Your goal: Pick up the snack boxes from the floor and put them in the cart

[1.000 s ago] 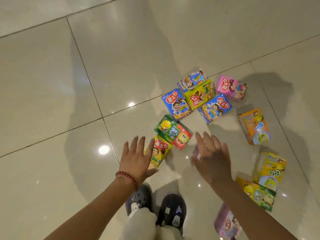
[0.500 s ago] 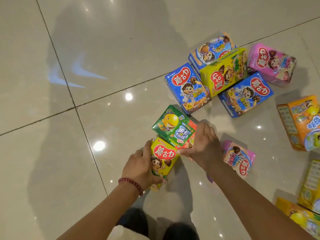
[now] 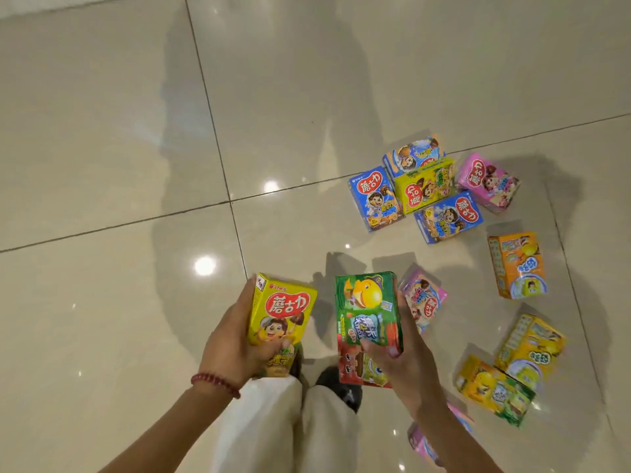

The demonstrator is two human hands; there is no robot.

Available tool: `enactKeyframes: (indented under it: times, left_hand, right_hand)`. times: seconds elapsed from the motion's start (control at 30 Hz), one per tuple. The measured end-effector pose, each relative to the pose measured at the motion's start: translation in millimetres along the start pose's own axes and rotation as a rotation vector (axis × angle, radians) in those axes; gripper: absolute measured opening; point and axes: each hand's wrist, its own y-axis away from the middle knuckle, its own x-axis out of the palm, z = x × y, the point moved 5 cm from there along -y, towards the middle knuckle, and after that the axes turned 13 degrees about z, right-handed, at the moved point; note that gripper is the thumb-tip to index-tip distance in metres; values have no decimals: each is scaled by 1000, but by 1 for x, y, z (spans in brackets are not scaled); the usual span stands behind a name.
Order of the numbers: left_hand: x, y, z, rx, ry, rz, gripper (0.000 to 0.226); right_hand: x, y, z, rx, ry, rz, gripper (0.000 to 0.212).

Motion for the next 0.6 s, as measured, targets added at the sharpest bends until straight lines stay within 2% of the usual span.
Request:
enactKeyframes:
  times: [0.23, 0.4, 0.6]
  left_hand:
    - [-79, 111, -103, 51, 367, -271, 110]
    - [-131, 185, -191, 204, 449, -447, 109]
    - [-170, 288, -261, 330, 542, -618, 105]
  right_hand:
    - [-55, 95, 157, -225, -309, 0, 82]
    - [-94, 151, 257, -398, -235, 23, 85]
    - [-128, 235, 334, -556, -241, 75, 80]
